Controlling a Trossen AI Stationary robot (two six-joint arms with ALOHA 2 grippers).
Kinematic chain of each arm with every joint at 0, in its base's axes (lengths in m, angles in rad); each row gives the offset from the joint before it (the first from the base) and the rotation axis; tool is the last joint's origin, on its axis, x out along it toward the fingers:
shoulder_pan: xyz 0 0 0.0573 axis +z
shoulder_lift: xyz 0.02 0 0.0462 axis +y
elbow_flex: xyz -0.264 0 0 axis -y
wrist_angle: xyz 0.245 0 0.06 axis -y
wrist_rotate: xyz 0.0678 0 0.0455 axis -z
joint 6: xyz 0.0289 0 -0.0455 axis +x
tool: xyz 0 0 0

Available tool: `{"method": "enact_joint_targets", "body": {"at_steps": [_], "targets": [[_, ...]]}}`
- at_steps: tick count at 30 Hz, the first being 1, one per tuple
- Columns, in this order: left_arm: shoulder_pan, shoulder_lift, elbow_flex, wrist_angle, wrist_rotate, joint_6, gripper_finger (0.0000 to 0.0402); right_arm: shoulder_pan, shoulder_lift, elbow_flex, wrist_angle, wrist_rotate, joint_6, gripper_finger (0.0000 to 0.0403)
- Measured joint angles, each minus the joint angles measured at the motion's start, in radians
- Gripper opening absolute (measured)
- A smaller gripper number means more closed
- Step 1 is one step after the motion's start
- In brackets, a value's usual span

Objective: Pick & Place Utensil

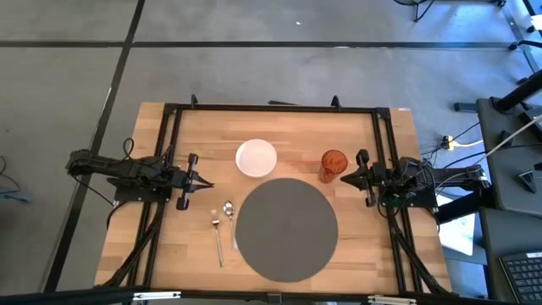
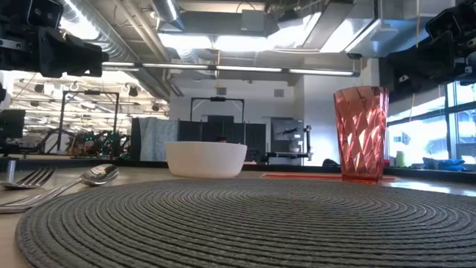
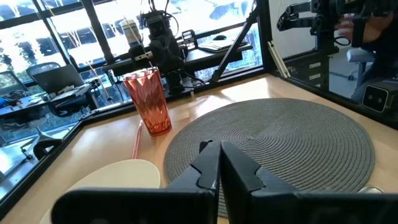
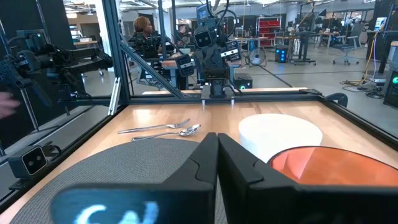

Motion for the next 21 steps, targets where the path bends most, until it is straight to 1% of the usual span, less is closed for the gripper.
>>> {"method": "enact_joint_targets", "body": {"at_steps": [8, 13, 17, 19, 21], "targets": [[0.000, 0.000, 0.000, 0.000, -0.001, 0.000, 0.0004, 0.000, 0.000, 0.000, 0.000, 0.000, 0.000, 0.0010], [0.000, 0.000, 0.000, 0.019, -0.104, 0.000, 0.0004, 0.000, 0.000, 0.000, 0.000, 0.000, 0.000, 0.0010], [0.000, 0.000, 0.000, 0.023, -0.141, 0.000, 0.0004, 0.000, 0.000, 0.000, 0.000, 0.000, 0.000, 0.0010], [0.000, 0.000, 0.000, 0.022, -0.121, -0.083, 0.0004, 0.000, 0.000, 0.000, 0.000, 0.000, 0.005, 0.0010], [0.000, 0.000, -0.003, 0.049, -0.110, -0.109, 0.0004, 0.000, 0.000, 0.000, 0.000, 0.000, 0.004, 0.0010]]}}
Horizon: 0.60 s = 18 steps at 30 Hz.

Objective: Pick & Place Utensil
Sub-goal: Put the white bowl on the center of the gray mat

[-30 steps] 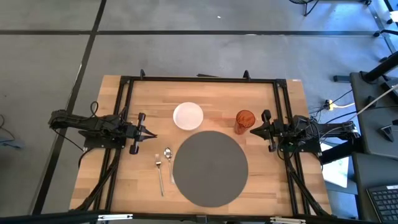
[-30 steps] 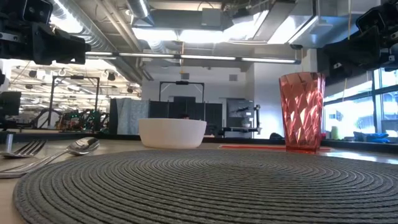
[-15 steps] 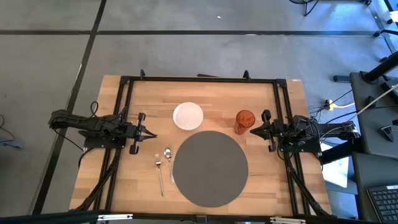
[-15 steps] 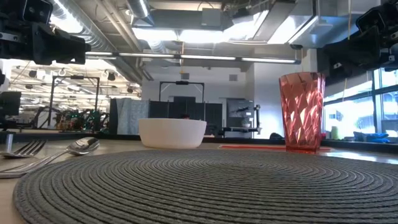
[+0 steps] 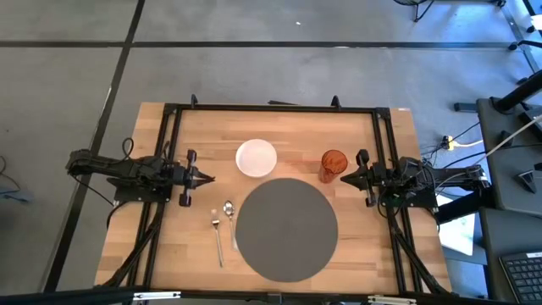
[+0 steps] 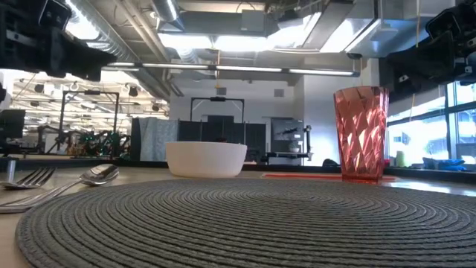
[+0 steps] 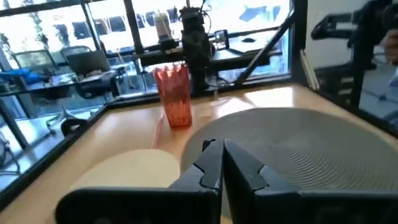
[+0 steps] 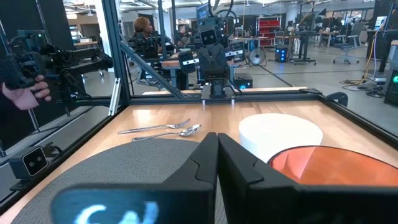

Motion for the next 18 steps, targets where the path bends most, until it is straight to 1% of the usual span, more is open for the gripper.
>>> {"method": "enact_joint_targets", "body": {"at_steps": [4, 8, 10, 12, 14, 18], "targets": [[0.000, -0.001, 0.002, 0.169, 0.022, -0.028, 0.0004, 0.000, 0.000, 0.000, 0.000, 0.000, -0.001, 0.0010], [-0.001, -0.001, 0.003, 0.355, 0.022, -0.128, 0.0004, 0.000, 0.000, 0.000, 0.008, 0.000, -0.004, 0.0010], [-0.001, -0.001, 0.003, 0.391, 0.017, -0.170, 0.0004, 0.000, 0.000, 0.000, 0.016, 0.000, -0.004, 0.0010], [0.000, 0.001, 0.003, 0.427, 0.005, -0.159, 0.0004, 0.000, 0.000, 0.000, 0.020, 0.000, -0.004, 0.0010], [0.000, 0.010, 0.007, 0.436, -0.081, -0.169, 0.0004, 0.000, 0.000, 0.000, 0.034, -0.001, -0.002, 0.0010], [0.004, 0.046, 0.006, 0.341, -0.348, -0.230, 0.0004, 0.000, 0.000, 0.000, 0.038, -0.002, 0.002, 0.0010]]}}
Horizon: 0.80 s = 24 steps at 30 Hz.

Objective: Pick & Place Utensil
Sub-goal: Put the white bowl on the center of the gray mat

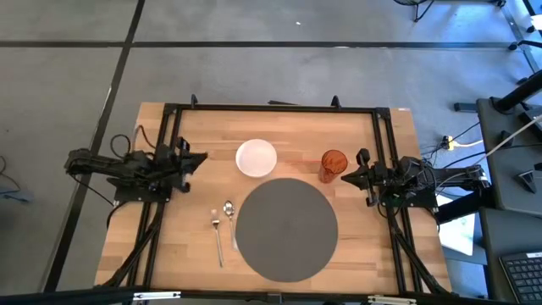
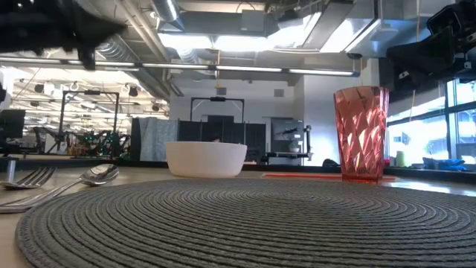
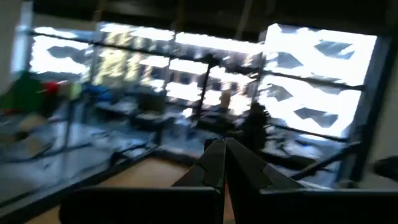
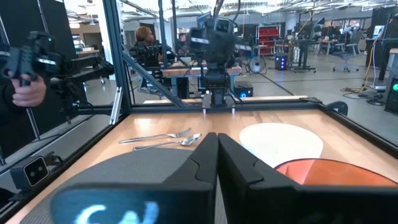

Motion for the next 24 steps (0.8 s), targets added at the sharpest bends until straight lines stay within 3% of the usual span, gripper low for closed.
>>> {"method": "enact_joint_targets", "body": {"at_steps": [2, 6, 15, 21, 24], "targets": [[0.015, 0.035, 0.000, -0.036, -0.101, -0.033, 0.0004, 0.000, 0.000, 0.000, 0.001, -0.001, -0.001, 0.0010], [0.078, 0.124, 0.000, -0.039, -0.127, -0.043, 0.0003, 0.000, 0.000, 0.000, 0.007, 0.000, -0.016, 0.0010], [0.248, 0.412, 0.086, -0.039, 0.038, -0.226, 0.0002, 0.000, 0.000, 0.000, 0.138, 0.002, -0.222, 0.0010], [0.338, 0.698, 0.311, -0.205, 0.170, -0.177, 0.0001, 0.000, 0.000, 0.000, 0.125, 0.054, -0.246, 0.0010], [0.357, 0.851, 0.454, -0.336, 0.262, -0.031, 0.0002, 0.000, 0.000, 0.000, 0.121, 0.054, -0.250, 0.0010]]}}
